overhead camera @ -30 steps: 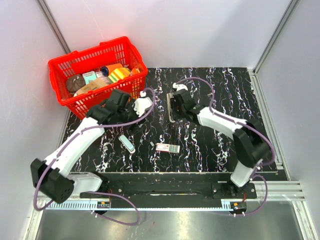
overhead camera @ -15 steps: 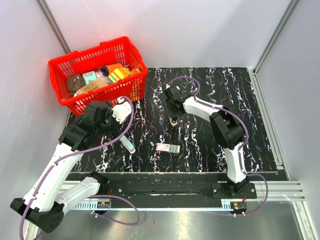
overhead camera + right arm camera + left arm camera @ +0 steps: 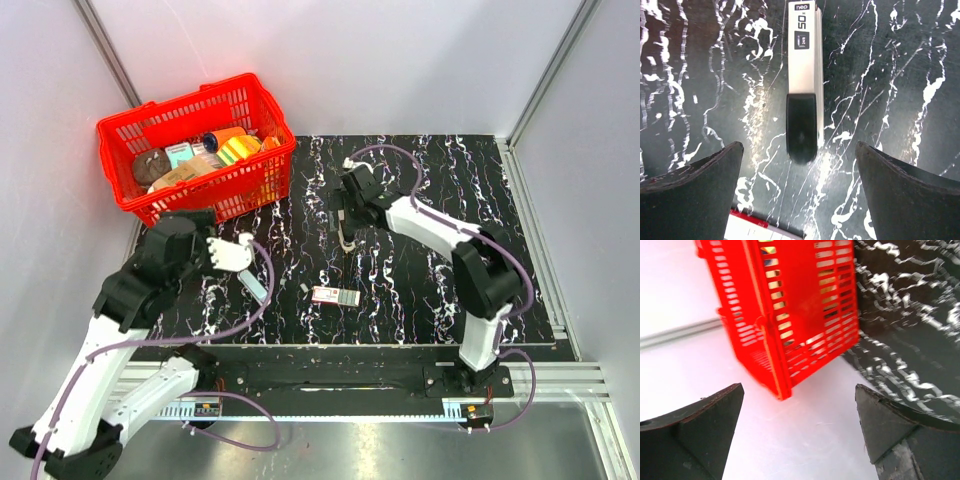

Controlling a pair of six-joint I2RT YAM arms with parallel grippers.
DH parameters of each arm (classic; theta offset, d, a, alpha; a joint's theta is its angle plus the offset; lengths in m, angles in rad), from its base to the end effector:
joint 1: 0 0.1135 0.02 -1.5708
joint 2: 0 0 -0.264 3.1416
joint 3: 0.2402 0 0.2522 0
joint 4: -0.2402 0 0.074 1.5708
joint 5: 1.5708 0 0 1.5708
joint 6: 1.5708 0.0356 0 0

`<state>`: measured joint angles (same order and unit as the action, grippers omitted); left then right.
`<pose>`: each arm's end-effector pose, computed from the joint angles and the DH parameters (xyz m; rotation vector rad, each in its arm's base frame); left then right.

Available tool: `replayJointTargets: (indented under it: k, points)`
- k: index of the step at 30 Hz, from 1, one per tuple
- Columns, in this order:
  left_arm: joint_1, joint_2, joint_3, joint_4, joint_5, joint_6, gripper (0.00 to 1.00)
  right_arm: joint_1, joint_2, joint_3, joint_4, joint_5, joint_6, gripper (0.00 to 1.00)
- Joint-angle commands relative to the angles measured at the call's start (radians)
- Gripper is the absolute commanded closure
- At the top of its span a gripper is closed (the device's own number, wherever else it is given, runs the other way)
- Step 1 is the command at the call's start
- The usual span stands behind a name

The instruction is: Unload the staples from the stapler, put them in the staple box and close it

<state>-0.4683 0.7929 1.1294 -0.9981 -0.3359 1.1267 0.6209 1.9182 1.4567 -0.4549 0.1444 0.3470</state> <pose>0.1222 -0.0487 0.3730 1.5011 1.7295 0.7268 0.3466 0.2416 0.2197 -0.2791 2.4729 0.2336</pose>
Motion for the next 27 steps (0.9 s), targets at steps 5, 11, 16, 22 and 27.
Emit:
replayJointTargets:
  k: [5, 11, 16, 22, 27]
  points:
    - [-0.015, -0.067, -0.065, 0.153, 0.318, 0.315, 0.01, 0.010, -0.287, -0.309, 0.258, 0.001, 0.122, 0.01]
    - [-0.021, -0.066, -0.229, 0.223, 0.759, 0.387, 0.01, 0.008, -0.360, -0.559, 0.517, 0.030, 0.265, 0.01]
    - [-0.064, 0.089, -0.274, 0.251, 0.894, 0.501, 0.01, 0.008, -0.353, -0.685, 0.674, -0.008, 0.276, 0.01]
    - [-0.112, 0.377, -0.174, 0.250, 0.937, 0.481, 0.03, 0.008, -0.487, -0.867, 0.942, -0.072, 0.233, 0.00]
    - [-0.135, 0.586, -0.108, 0.199, 0.949, 0.554, 0.04, 0.008, -0.559, -0.969, 1.041, -0.051, 0.221, 0.01]
